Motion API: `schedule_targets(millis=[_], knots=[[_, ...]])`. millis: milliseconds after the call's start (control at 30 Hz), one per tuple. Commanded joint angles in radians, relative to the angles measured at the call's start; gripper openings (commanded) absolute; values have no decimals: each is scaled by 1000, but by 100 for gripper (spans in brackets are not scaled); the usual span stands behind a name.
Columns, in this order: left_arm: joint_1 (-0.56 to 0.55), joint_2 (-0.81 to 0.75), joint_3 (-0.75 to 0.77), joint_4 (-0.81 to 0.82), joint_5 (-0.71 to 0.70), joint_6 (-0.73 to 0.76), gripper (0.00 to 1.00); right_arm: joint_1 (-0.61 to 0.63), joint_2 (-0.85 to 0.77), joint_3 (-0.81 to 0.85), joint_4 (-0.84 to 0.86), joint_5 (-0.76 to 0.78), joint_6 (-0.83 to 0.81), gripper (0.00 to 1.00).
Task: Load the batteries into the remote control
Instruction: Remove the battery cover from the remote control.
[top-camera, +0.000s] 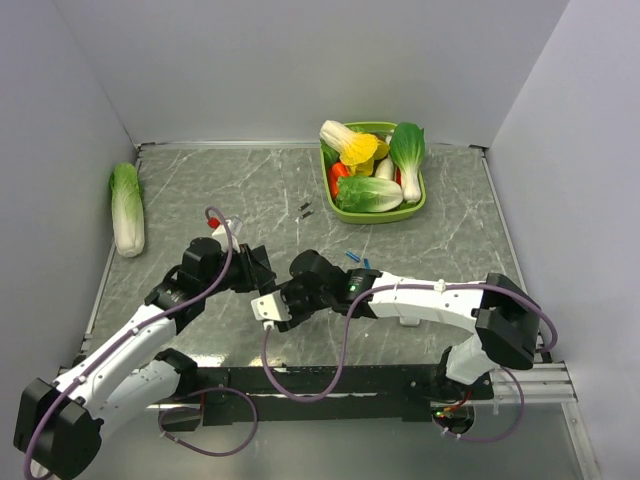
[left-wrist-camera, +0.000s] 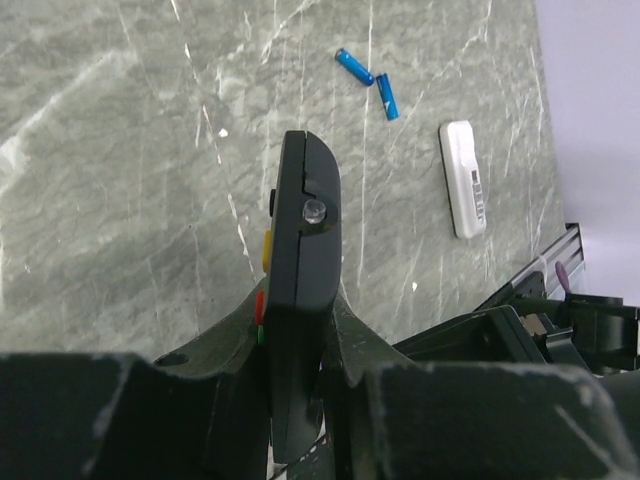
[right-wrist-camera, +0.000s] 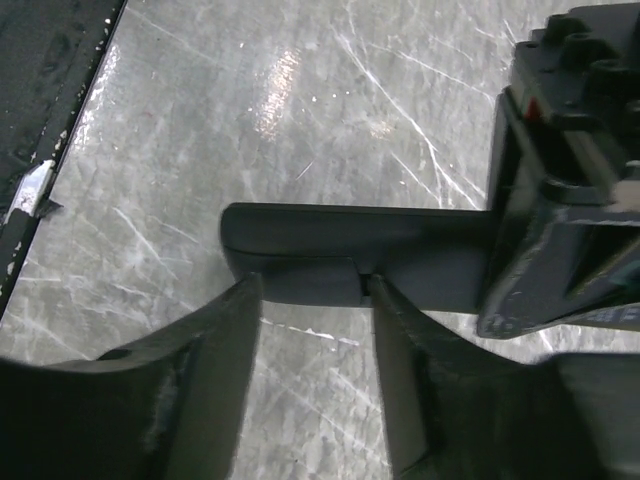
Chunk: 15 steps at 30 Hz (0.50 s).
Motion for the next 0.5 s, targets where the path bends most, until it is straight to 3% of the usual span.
schedule_targets(millis=[0, 467], knots=[[-7, -63, 59, 221, 56, -55, 1, 13, 62, -2, -189, -114, 8, 47], [-6, -86, 61, 162, -104, 48, 1, 16, 42, 9, -258, -174, 8, 25]])
